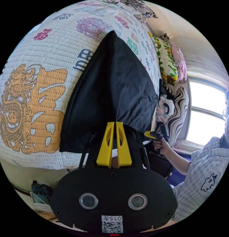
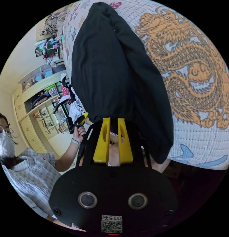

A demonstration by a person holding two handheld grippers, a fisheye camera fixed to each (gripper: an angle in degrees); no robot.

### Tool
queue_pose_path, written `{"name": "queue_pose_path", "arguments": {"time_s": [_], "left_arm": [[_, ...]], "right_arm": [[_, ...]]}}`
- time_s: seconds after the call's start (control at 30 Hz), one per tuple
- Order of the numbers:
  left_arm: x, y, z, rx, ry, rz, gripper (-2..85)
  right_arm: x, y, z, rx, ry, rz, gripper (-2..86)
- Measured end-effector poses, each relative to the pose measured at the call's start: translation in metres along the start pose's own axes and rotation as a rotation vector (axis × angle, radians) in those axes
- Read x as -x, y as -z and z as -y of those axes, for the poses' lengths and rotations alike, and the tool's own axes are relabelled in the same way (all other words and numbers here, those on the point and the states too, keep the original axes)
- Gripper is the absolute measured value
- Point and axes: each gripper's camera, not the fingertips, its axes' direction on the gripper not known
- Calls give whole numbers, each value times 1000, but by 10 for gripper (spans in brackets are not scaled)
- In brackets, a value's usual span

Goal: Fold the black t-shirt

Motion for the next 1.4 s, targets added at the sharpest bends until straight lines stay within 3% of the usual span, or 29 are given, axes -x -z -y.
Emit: {"name": "queue_pose_path", "arguments": {"time_s": [0.2,0.47,0.77,1.03,1.2,1.4], "left_arm": [[4,10,-29,-30,23,-33,-5],[-9,16,-69,41,-62,69,-4],[4,13,-127,-29,43,144,17],[19,60,-195,-244,161,282,78],[35,61,-212,-319,168,263,88],[49,53,-233,-336,167,241,37]], "right_arm": [[-21,-23,11,-63,-97,183,3],[-13,-50,11,22,-27,-29,-5],[-6,-109,39,108,-28,-198,-1],[117,-158,105,198,392,-449,38],[235,-261,186,242,739,-495,54],[331,-407,264,302,943,-656,84]]}}
